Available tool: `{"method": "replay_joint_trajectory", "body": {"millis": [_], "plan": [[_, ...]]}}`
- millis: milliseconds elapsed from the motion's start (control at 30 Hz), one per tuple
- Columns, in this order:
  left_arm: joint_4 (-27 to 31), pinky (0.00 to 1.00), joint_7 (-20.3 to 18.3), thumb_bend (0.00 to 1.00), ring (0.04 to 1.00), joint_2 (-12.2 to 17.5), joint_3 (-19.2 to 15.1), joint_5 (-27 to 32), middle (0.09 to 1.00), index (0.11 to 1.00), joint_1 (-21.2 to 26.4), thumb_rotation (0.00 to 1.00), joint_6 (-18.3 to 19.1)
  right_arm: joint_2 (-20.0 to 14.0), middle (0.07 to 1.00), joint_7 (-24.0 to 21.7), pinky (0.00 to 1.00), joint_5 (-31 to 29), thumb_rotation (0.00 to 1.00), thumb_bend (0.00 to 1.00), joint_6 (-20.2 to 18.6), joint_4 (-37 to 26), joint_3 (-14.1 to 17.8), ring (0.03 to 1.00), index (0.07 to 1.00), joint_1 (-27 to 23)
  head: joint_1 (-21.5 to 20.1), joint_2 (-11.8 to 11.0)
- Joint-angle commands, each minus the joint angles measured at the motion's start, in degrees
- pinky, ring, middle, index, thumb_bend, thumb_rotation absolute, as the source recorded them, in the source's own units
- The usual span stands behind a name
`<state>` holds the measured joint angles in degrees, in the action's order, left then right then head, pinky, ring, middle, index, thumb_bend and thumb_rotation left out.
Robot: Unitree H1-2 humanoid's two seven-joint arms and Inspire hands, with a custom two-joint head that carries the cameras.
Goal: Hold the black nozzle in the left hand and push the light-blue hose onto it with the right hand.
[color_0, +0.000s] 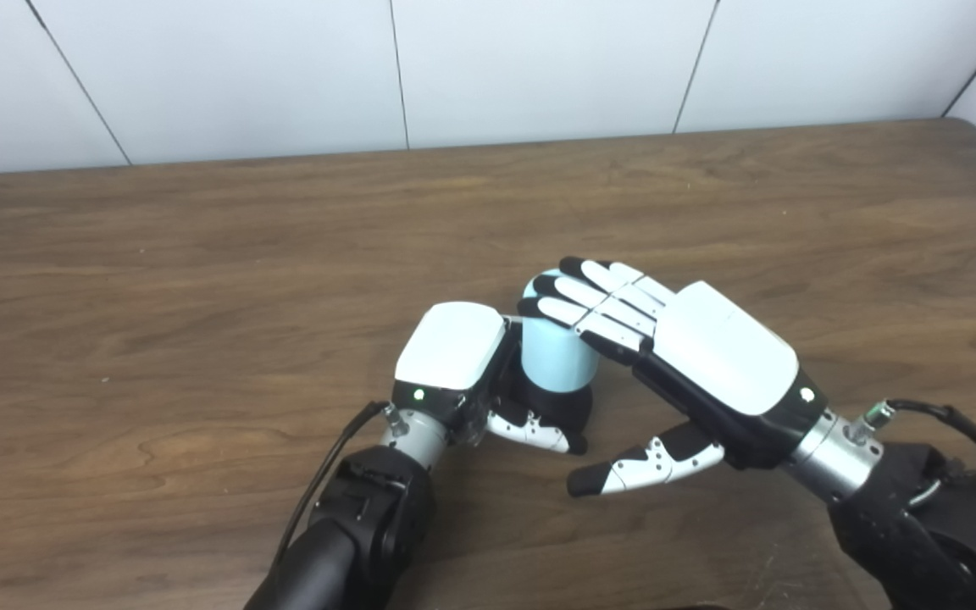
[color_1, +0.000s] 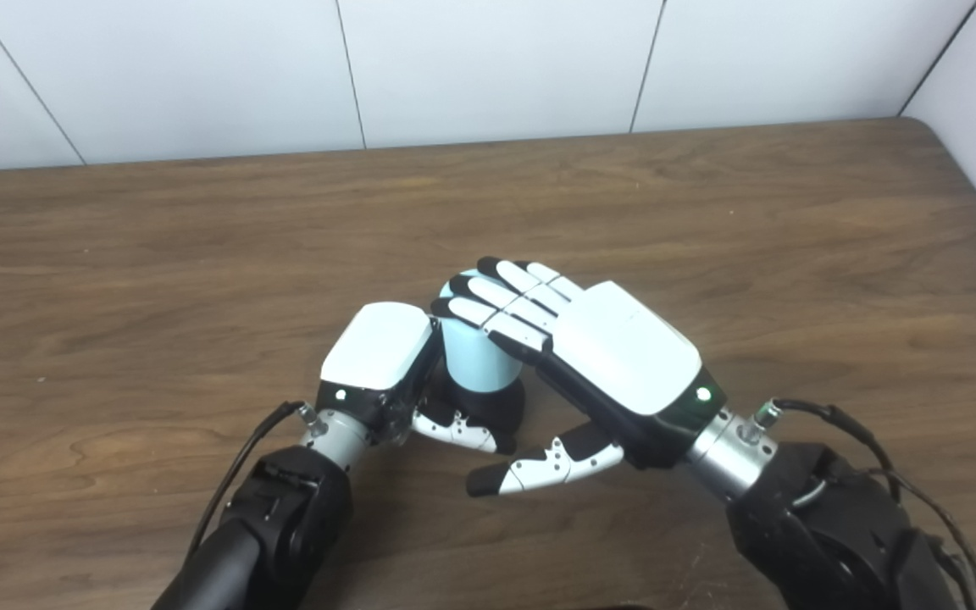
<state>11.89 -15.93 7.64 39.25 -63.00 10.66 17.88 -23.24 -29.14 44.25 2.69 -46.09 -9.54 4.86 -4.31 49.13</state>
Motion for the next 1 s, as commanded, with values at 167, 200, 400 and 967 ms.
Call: {"method": "replay_joint_trajectory", "body": {"millis": [167,200,400,967], "plan": [[-2.8,0.45,-8.5,0.5,0.471,0.6,3.0,0.9,0.523,0.47,-4.2,0.0,0.5,-2.8,0.921,-4.7,0.93,2.2,0.93,0.56,-1.4,5.5,-0.9,0.954,0.879,3.2,0.2,0.0],[-2.8,0.45,-8.4,0.5,0.47,0.6,3.0,0.8,0.524,0.469,-4.1,0.0,0.4,-2.8,0.923,-4.4,0.93,2.2,0.93,0.56,-1.4,5.9,-1.0,0.956,0.881,3.3,0.1,0.0],[-2.4,0.45,-8.5,0.5,0.469,0.6,2.9,1.0,0.527,0.468,-4.3,0.0,0.6,-2.9,0.923,-2.9,0.94,2.4,0.94,0.56,-1.6,7.1,-1.4,0.958,0.879,4.6,-0.1,0.1],[-2.5,0.43,-8.4,0.5,0.455,0.9,2.9,1.2,0.519,0.468,-4.1,0.0,0.2,-2.5,0.927,-1.9,0.95,4.7,0.94,0.56,-1.2,6.0,-4.0,0.965,0.881,8.1,-0.1,0.1]]}}
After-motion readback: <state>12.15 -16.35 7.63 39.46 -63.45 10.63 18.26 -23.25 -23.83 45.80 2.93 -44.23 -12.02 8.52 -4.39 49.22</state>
